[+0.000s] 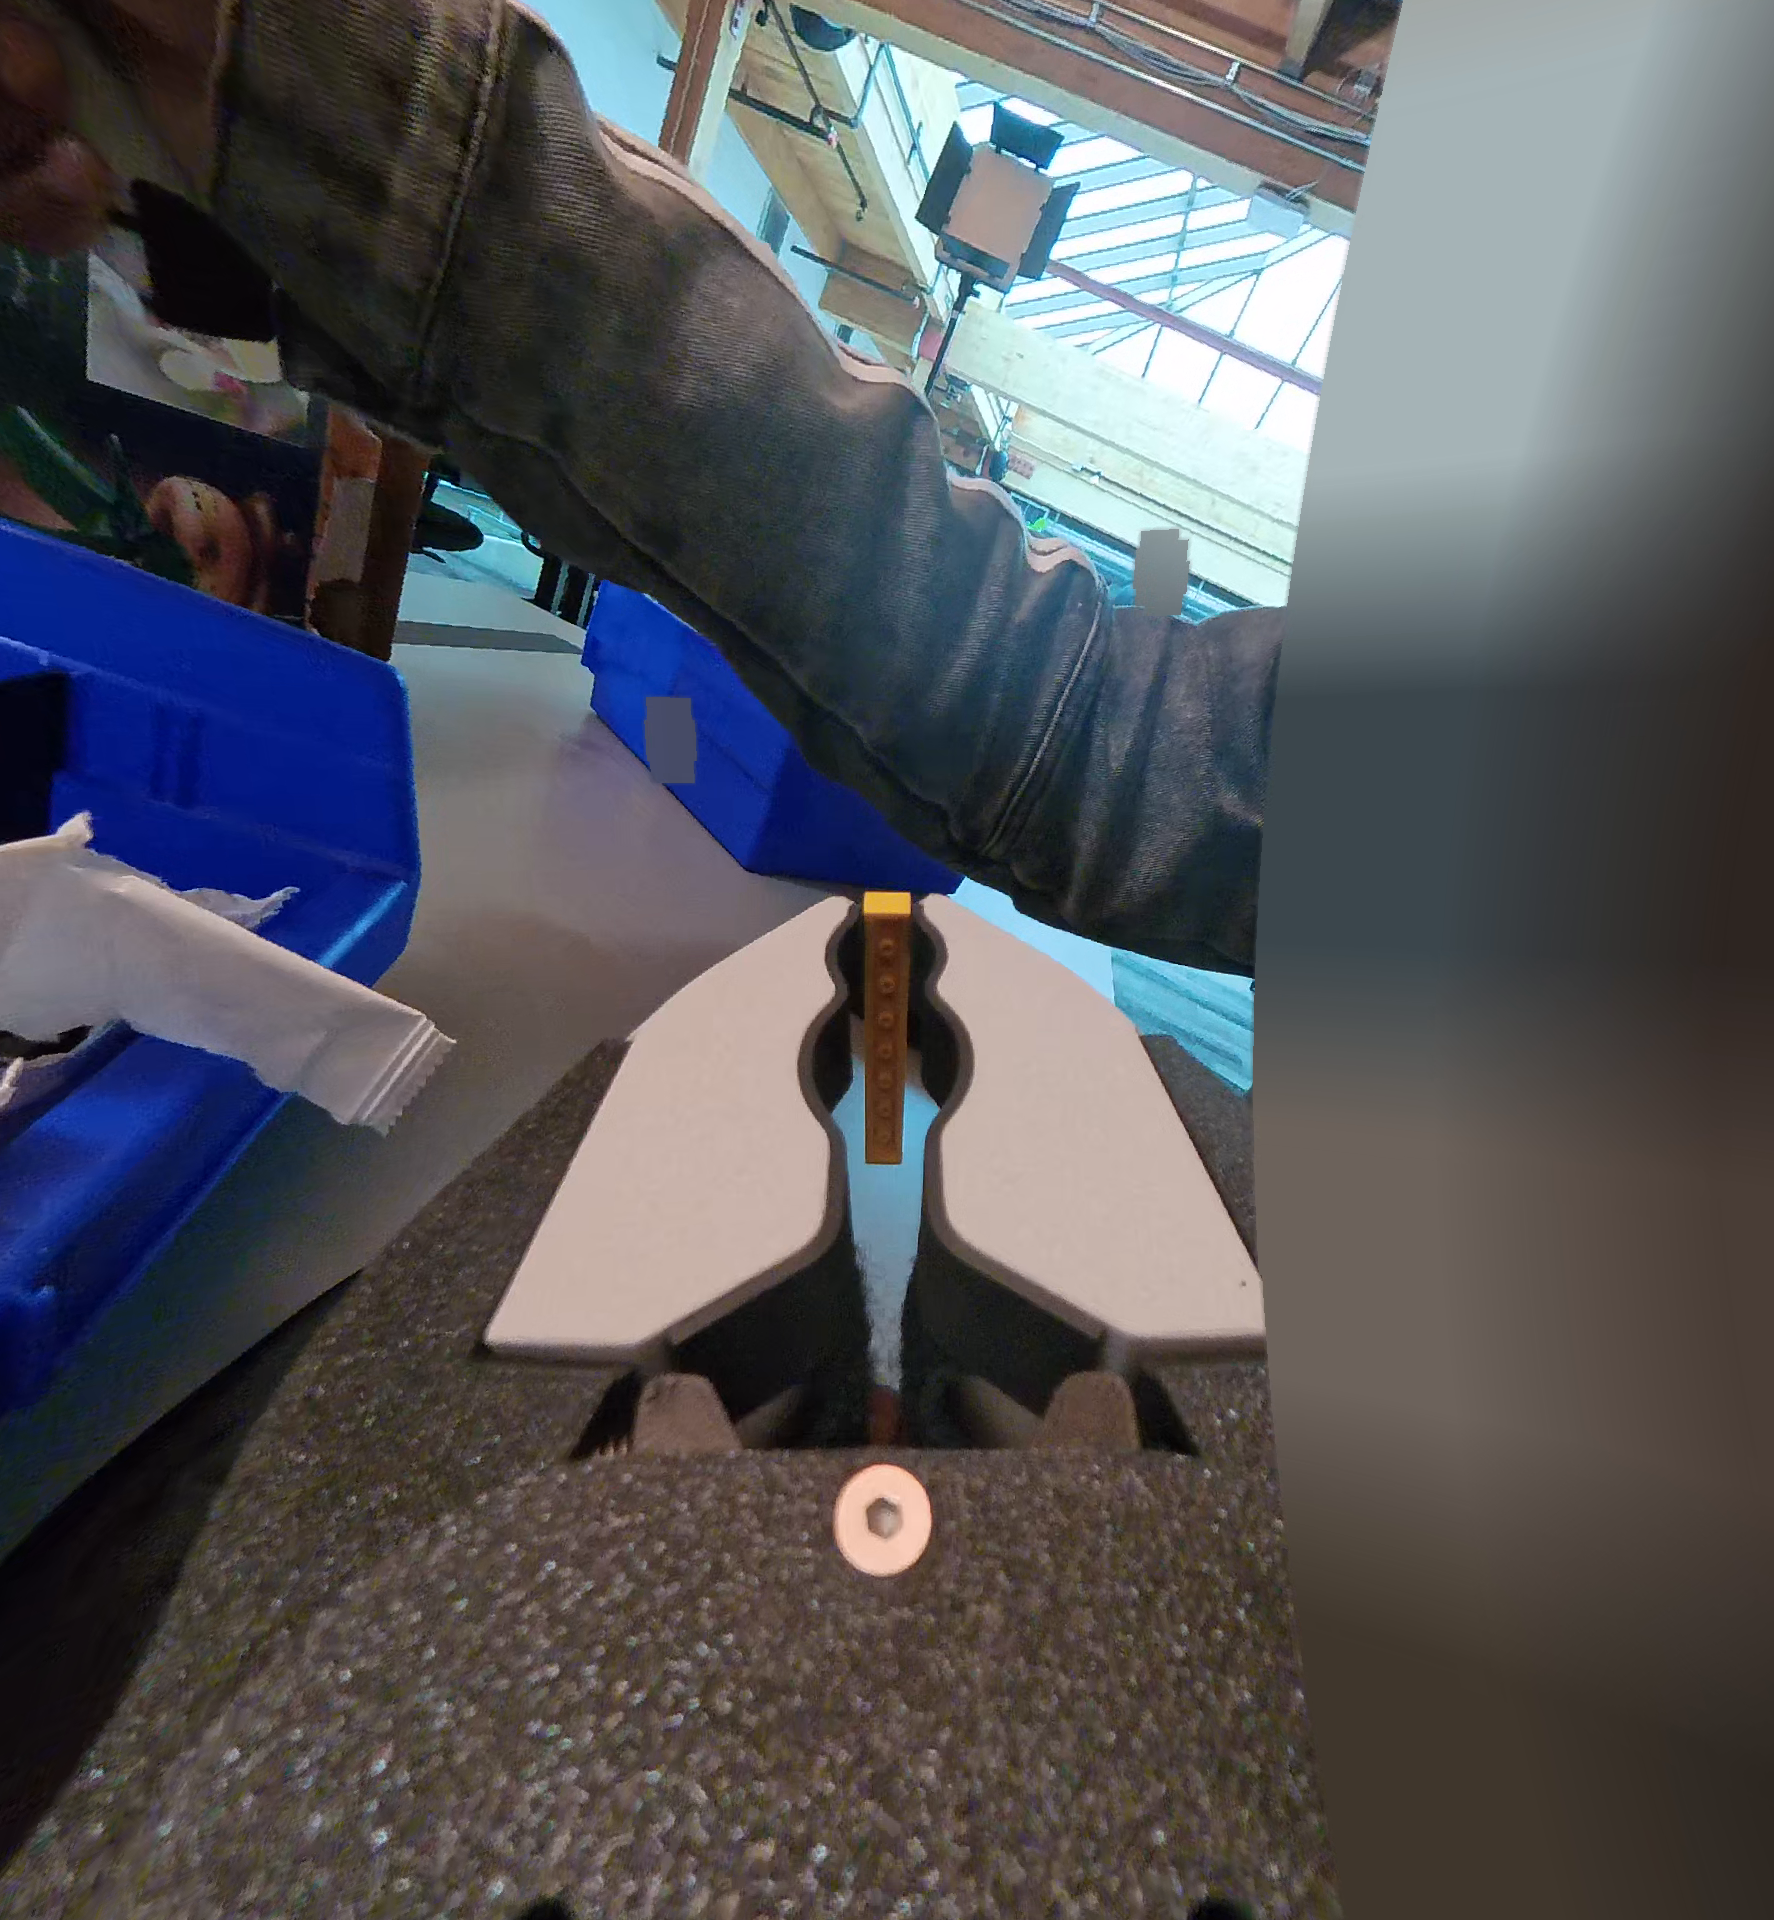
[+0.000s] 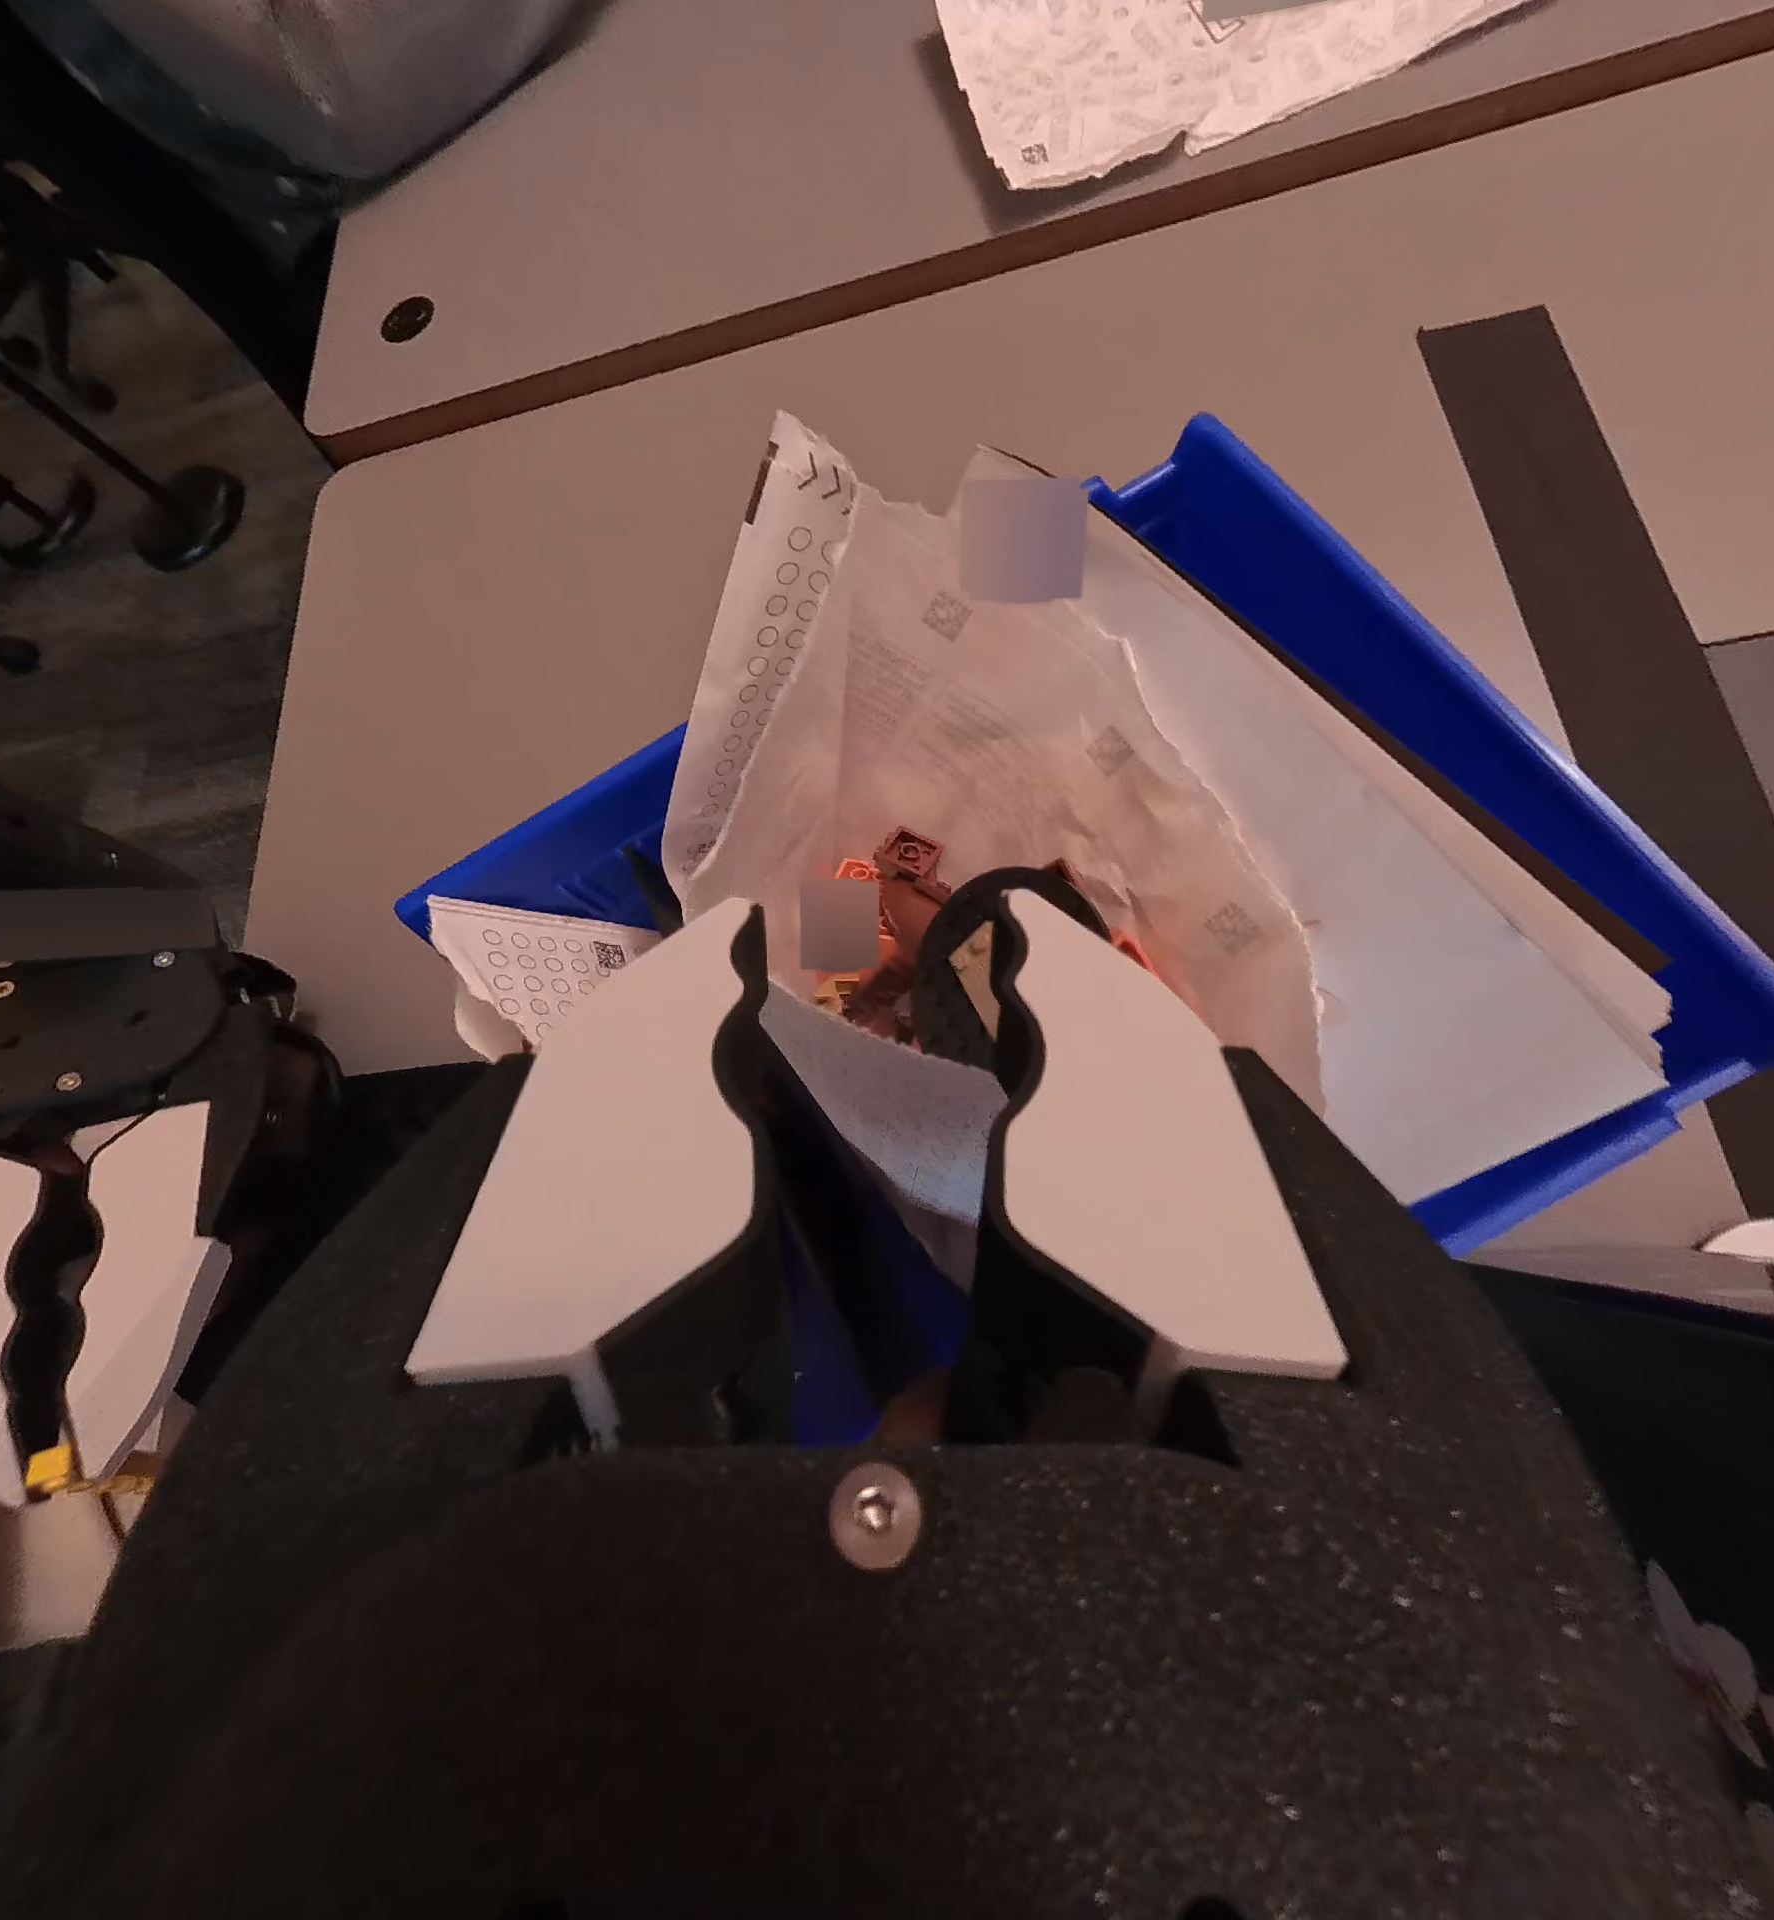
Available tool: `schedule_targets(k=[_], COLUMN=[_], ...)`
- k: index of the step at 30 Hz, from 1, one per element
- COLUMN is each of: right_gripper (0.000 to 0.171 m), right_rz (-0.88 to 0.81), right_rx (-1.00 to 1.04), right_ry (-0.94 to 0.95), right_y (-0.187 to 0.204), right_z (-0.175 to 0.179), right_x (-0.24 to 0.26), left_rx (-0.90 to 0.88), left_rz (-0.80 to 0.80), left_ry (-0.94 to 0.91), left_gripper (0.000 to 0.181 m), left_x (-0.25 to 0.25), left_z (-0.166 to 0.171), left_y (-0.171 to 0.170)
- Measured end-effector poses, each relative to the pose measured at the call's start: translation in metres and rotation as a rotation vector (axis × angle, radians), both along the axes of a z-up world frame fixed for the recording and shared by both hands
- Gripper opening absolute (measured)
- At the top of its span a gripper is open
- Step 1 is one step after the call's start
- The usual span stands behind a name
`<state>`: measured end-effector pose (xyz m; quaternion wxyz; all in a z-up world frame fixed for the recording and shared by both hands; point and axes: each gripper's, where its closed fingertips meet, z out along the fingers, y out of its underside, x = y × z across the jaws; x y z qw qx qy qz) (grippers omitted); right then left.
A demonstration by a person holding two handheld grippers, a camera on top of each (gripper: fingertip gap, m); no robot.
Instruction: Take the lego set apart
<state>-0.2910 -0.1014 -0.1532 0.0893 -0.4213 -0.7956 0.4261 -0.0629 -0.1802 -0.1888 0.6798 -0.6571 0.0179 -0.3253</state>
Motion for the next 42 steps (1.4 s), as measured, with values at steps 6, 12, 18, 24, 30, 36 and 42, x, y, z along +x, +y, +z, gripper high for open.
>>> schedule_targets(k=[6, 12, 18, 24, 30, 36, 42], right_gripper=[0.032, 0.028, 0.019, 0.011, 0.007, 0.007, 0.007], right_rz=[0.059, 0.252, 0.239, 0.243, 0.232, 0.234, 0.223], right_rx=[-0.113, -0.238, -0.303, -0.308, -0.334, -0.406, -0.426], right_ry=[0.152, 0.033, 0.058, 0.107, 0.148, 0.144, 0.143], right_y=[-0.015, -0.06, -0.094, -0.093, -0.09, -0.087, -0.087], right_z=[0.028, -0.023, -0.048, -0.039, -0.037, -0.03, -0.03], right_x=[0.049, 0.184, 0.221, 0.216, 0.213, 0.215, 0.216], left_rx=[0.044, 0.1, 0.087, 0.084, 0.1, 0.086, 0.074], left_rz=[0.029, 0.08, 0.088, 0.075, 0.059, 0.063, 0.097], left_ry=[-0.08, -0.22, -0.202, -0.194, -0.193, -0.117, -0.037], left_gripper=[0.007, 0.007, 0.007, 0.007, 0.008, 0.015, 0.007], left_x=[-0.011, -0.031, -0.026, -0.02, -0.019, -0.014, -0.014], left_z=[0.008, 0.019, 0.019, 0.022, 0.024, 0.019, 0.018], left_y=[-0.004, -0.009, -0.004, -0.002, -0.004, -0.002, -0.002])
